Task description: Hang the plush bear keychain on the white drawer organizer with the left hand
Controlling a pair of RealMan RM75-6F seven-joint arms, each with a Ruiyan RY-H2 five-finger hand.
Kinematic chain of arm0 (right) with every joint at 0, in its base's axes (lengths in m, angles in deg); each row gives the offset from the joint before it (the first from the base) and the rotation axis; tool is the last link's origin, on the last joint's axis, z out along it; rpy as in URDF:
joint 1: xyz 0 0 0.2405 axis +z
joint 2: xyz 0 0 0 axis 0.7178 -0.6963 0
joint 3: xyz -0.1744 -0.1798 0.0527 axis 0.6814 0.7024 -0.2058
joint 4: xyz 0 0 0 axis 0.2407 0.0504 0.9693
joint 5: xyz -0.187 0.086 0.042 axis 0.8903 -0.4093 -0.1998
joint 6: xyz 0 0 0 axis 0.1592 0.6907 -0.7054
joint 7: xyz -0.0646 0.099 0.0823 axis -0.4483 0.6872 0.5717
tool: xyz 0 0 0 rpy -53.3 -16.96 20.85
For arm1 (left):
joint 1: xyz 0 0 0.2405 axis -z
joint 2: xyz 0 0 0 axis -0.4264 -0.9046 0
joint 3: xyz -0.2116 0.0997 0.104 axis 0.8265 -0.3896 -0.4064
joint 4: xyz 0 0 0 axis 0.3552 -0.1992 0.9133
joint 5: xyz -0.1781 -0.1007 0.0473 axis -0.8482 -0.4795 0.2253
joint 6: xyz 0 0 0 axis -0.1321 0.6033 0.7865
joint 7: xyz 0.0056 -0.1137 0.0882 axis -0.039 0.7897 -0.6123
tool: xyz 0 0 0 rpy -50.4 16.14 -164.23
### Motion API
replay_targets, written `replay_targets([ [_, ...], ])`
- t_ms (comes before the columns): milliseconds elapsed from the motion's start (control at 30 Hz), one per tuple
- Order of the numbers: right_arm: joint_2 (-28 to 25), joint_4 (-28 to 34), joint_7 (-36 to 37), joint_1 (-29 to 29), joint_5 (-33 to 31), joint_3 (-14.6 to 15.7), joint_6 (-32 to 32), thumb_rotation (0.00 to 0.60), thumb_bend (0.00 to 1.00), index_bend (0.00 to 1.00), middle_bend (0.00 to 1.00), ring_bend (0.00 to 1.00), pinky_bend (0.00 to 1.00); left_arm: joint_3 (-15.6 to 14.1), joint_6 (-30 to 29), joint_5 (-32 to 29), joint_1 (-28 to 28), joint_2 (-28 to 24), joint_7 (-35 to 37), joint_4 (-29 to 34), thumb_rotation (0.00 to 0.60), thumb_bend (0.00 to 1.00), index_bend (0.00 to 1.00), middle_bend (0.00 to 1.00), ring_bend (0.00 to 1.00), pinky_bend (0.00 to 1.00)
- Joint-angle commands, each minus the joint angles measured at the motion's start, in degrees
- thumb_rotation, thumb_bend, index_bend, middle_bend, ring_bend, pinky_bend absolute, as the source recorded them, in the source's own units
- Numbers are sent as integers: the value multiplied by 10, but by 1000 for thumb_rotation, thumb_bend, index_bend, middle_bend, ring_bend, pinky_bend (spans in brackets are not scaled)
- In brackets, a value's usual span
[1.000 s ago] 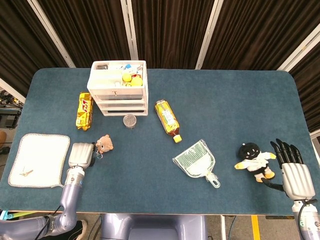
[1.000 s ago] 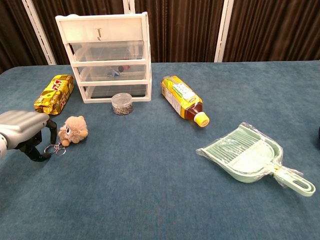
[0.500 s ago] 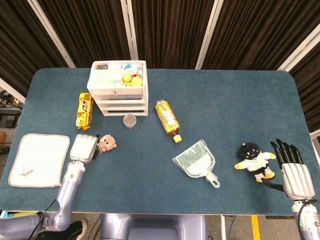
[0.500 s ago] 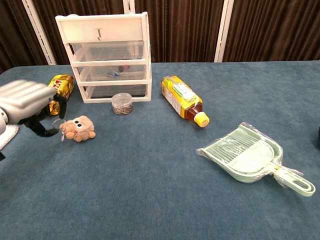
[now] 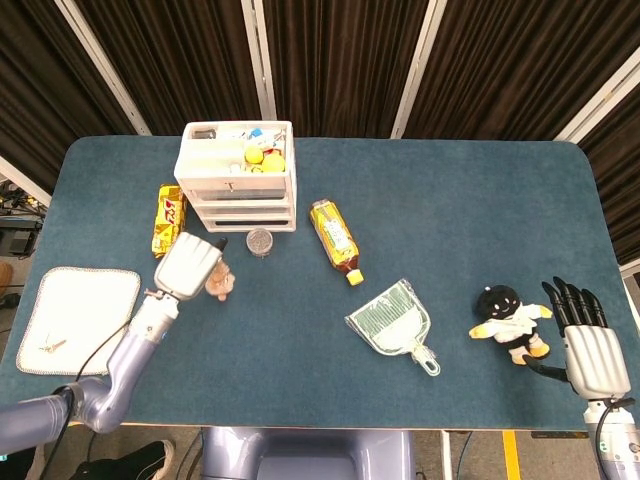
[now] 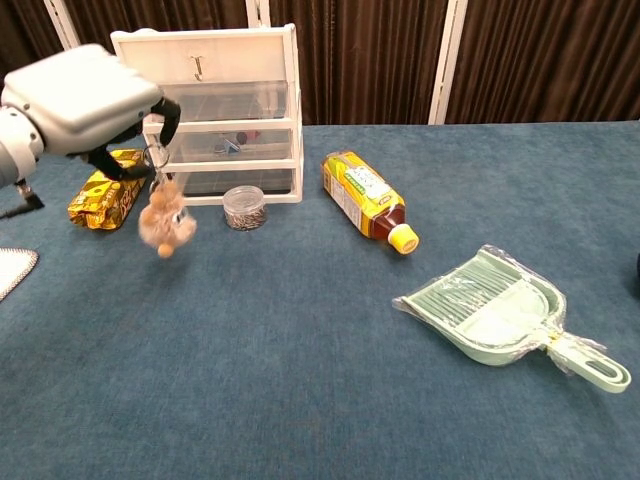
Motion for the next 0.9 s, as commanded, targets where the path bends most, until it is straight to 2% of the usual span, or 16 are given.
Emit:
replay_targets([
  [33, 0, 0, 1, 0, 0, 0, 0, 600, 53, 16, 0, 0, 0, 2, 10, 36, 24, -6, 21, -38, 600, 303, 468, 938, 867, 761],
  [433, -1, 1, 7, 2, -5, -1, -6, 600, 54, 15, 0, 0, 0, 15, 9, 96, 66, 15, 72, -133, 600, 303, 469, 936, 866, 761],
  [900, -1, 0, 9, 3, -10, -2, -10, 600, 54, 15, 0, 0, 0, 38, 25, 103, 105, 55, 122, -233, 600, 304, 470, 936, 866, 761],
])
